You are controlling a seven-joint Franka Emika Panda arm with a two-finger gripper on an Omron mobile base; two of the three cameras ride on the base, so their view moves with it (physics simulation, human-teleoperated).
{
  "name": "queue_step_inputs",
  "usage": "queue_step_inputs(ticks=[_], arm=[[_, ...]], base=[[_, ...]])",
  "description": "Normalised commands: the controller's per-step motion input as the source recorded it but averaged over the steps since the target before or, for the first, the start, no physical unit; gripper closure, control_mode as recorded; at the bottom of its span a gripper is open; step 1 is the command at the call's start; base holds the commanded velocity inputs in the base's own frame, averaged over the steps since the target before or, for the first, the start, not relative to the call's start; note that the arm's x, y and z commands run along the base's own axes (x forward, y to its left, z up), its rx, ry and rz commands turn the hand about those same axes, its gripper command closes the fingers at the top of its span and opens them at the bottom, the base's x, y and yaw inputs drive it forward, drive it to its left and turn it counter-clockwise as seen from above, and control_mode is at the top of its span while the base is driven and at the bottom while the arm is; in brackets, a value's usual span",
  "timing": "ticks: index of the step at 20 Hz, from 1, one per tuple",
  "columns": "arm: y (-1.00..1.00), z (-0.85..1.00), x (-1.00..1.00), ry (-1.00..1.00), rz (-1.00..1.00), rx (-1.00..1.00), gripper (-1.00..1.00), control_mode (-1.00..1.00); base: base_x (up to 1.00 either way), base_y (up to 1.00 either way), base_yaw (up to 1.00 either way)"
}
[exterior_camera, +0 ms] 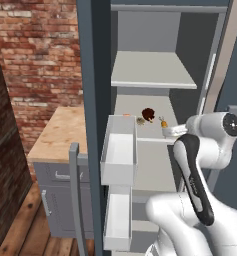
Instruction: Take the mushroom and shrimp from the highest rack and move them to the second highest rack where the steak and carrot are located, to maximize freezer space. Close the freezer door after rearranging.
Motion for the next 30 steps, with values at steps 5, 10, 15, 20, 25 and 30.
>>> queue_step_inputs(ticks=[5, 10, 15, 20, 25, 30], arm=[[-0.12, 0.24, -0.97, -0.01, 0.0, 0.0, -1.0, -1.0], [0.0, 0.0, -0.77, 0.0, 0.0, 0.0, -1.0, -1.0], [0.04, -0.22, -0.48, 0.12, 0.01, -0.15, -1.0, -1.0], [0.0, -0.28, -0.69, -0.02, 0.0, -0.03, -1.0, -1.0], [0.0, -0.24, -0.97, -0.22, 0.0, 0.0, -1.0, -1.0], [0.0, 0.0, 0.0, 0.0, 0.0, 0.0, -1.0, 1.0]], base=[[0.0, 0.0, 0.0], [0.0, 0.0, 0.0], [0.0, 0.0, 0.0], [0.0, 0.0, 0.0], [0.0, 0.0, 0.0], [-1.0, 0.19, 0.07]])
